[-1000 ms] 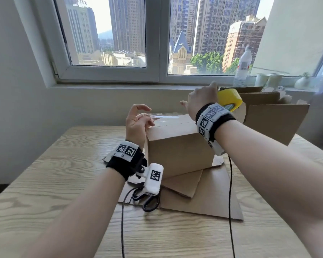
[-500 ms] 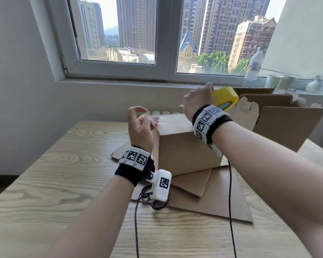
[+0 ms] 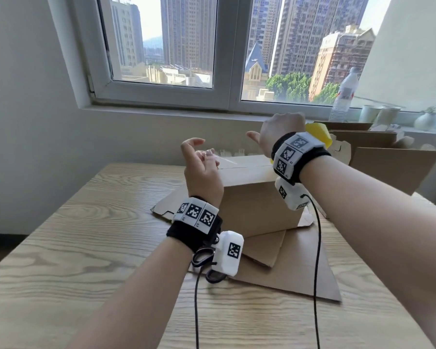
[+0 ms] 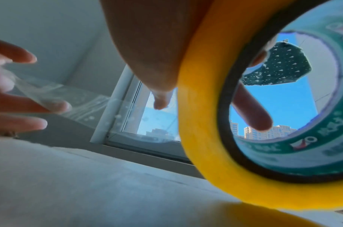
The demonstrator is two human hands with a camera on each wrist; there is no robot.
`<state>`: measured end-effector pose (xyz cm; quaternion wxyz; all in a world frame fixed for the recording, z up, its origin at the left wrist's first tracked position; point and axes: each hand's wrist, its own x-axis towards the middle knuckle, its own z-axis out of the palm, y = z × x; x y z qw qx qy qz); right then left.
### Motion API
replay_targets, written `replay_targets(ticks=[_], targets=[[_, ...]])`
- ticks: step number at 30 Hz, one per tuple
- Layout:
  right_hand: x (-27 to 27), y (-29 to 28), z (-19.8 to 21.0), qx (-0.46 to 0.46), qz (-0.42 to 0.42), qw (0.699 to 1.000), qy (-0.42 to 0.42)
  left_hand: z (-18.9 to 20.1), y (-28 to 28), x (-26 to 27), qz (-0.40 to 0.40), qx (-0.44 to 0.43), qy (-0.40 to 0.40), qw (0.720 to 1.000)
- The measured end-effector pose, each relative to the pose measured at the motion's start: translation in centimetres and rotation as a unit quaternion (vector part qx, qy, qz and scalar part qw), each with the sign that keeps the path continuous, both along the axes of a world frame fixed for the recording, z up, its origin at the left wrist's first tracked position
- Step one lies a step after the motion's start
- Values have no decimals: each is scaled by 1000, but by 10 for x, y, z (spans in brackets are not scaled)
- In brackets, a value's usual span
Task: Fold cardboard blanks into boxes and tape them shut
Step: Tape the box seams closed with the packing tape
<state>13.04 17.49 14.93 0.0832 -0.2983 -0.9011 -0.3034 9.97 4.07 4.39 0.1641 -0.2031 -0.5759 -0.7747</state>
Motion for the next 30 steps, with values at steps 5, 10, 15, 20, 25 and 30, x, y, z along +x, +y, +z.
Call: replay_targets(ticks=[5,10,15,20,25,30], targets=[[9,11,2,-44,-2,998,41,11,15,9,0,-32,35,999],[21,37,13,-148,1,985,88,11,16,11,76,-279,146,946],[29,50,22,-155,19,983,92,12,21,14,119,-409,193,884],[37,45,13,36,12,997,64,26,31,15,101,-479,208,847],[44,68,3,26,25,991,129,32,37,8,58,-506,197,838],[41,80,-11,-12,23,986,166,28,38,7,41,-505,226,832]])
